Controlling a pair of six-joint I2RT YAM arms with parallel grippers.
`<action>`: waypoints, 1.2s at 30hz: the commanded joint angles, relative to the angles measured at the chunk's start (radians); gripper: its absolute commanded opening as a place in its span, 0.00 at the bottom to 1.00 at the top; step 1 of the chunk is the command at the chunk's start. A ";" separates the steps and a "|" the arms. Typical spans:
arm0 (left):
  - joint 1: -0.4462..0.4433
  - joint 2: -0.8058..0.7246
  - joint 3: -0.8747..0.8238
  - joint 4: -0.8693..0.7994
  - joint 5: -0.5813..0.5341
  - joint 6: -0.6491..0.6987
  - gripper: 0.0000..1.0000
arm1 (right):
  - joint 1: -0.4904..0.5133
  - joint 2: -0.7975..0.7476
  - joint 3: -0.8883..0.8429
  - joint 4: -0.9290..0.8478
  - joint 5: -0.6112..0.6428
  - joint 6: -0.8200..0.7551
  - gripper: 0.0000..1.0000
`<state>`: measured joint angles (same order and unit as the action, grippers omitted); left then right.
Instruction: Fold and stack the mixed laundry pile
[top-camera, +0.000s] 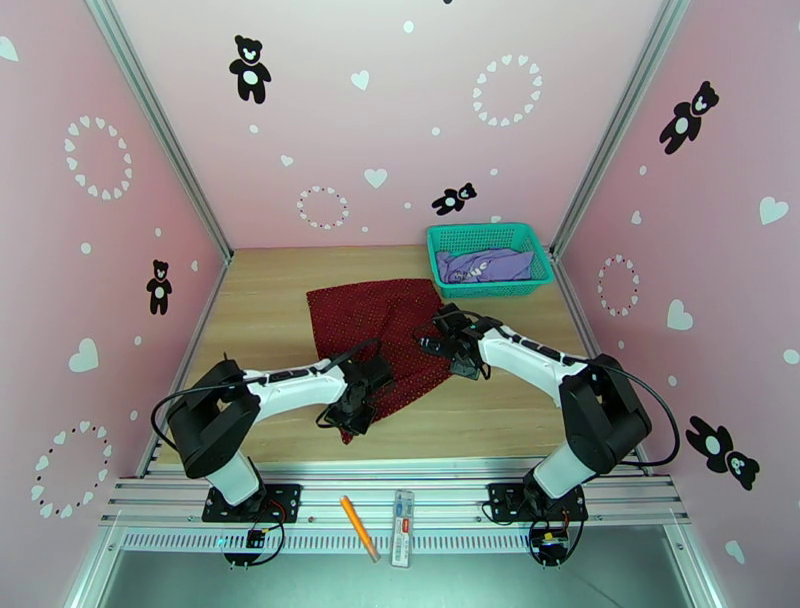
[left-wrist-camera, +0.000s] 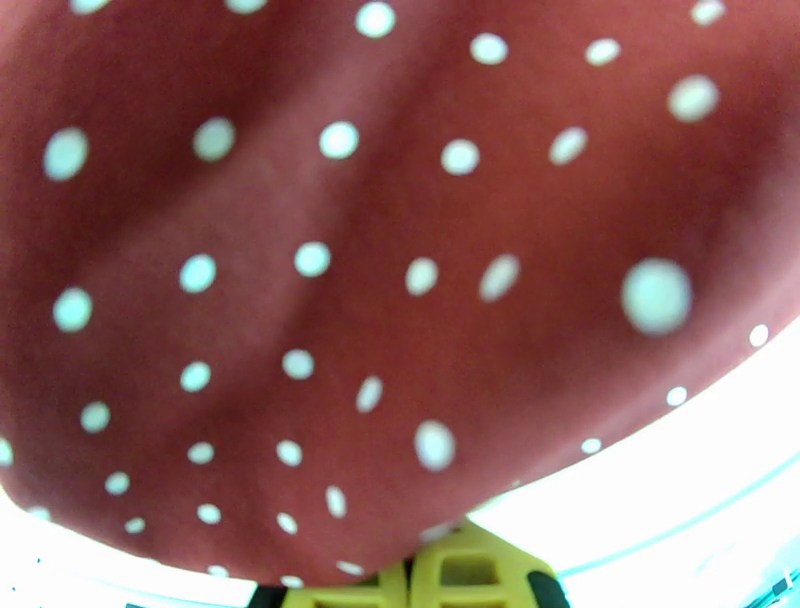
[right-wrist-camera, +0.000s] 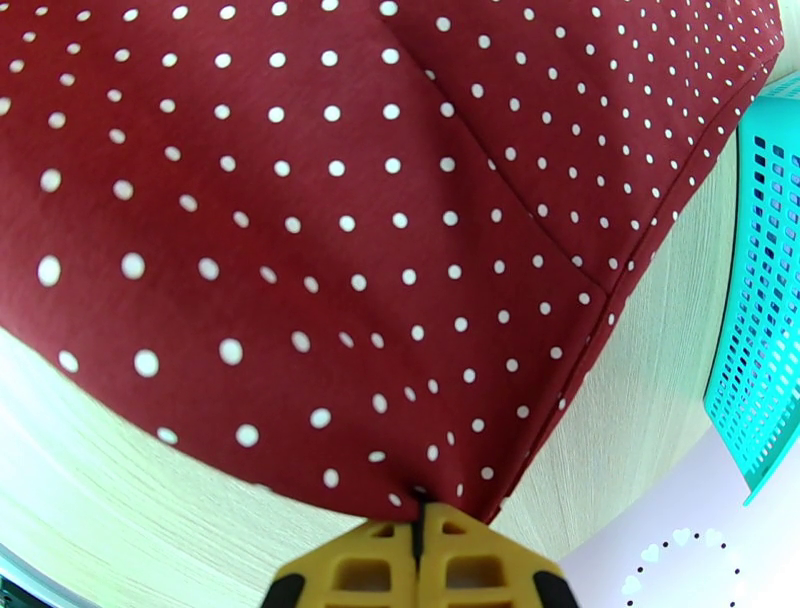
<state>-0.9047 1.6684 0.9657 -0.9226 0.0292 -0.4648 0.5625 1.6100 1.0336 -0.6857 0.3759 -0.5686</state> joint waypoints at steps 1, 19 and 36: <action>0.004 -0.094 0.038 -0.101 -0.073 -0.028 0.00 | -0.004 -0.040 -0.007 -0.030 0.014 0.008 0.00; 0.048 -0.454 0.120 -0.369 -0.222 -0.186 0.00 | 0.147 -0.217 0.069 -0.256 -0.191 0.155 0.00; 0.439 -0.121 0.534 -0.229 -0.239 0.085 0.00 | 0.108 0.237 0.516 -0.129 0.080 0.120 0.00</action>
<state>-0.4847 1.4532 1.4174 -1.1965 -0.1726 -0.4694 0.6853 1.7458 1.4631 -0.8215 0.3492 -0.4526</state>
